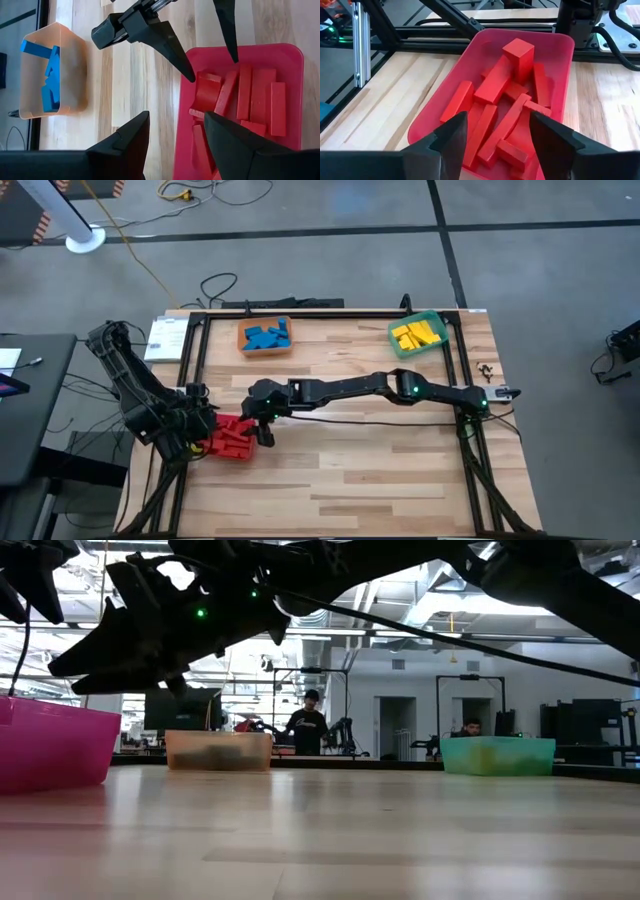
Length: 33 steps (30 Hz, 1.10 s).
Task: Sort blocks
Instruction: Return to Home Position
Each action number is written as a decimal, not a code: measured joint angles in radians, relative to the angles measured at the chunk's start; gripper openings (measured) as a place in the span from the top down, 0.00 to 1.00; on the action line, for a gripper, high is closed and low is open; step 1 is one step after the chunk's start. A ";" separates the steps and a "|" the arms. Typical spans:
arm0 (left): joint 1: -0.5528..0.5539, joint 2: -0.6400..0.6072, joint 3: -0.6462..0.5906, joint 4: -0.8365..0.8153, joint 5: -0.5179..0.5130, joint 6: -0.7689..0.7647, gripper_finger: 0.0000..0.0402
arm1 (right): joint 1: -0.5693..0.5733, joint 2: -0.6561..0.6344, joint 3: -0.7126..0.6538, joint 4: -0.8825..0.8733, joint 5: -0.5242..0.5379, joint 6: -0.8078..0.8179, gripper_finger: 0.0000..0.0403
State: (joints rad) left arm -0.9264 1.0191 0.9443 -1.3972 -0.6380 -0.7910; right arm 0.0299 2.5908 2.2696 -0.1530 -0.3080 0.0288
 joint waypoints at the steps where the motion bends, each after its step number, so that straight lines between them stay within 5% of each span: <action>1: 0.000 0.000 0.000 0.000 0.000 0.000 0.54 | 0.000 0.000 0.000 0.000 0.000 0.000 0.43; 14: 0.000 0.000 0.000 0.037 -0.029 0.014 0.54 | 0.006 -0.062 0.000 -0.101 0.000 -0.061 0.44; 24: 0.000 -0.011 0.000 0.156 -0.212 0.146 0.54 | 0.055 -0.288 0.000 -0.493 0.046 -0.217 0.46; 33: 0.000 -0.163 0.000 0.330 -0.306 0.317 0.54 | 0.091 -0.530 0.001 -0.845 0.160 -0.240 0.46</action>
State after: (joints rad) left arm -0.9264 0.8561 0.9443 -1.0668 -0.9439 -0.4743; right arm 0.1210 2.0607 2.2704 -0.9982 -0.1482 -0.2111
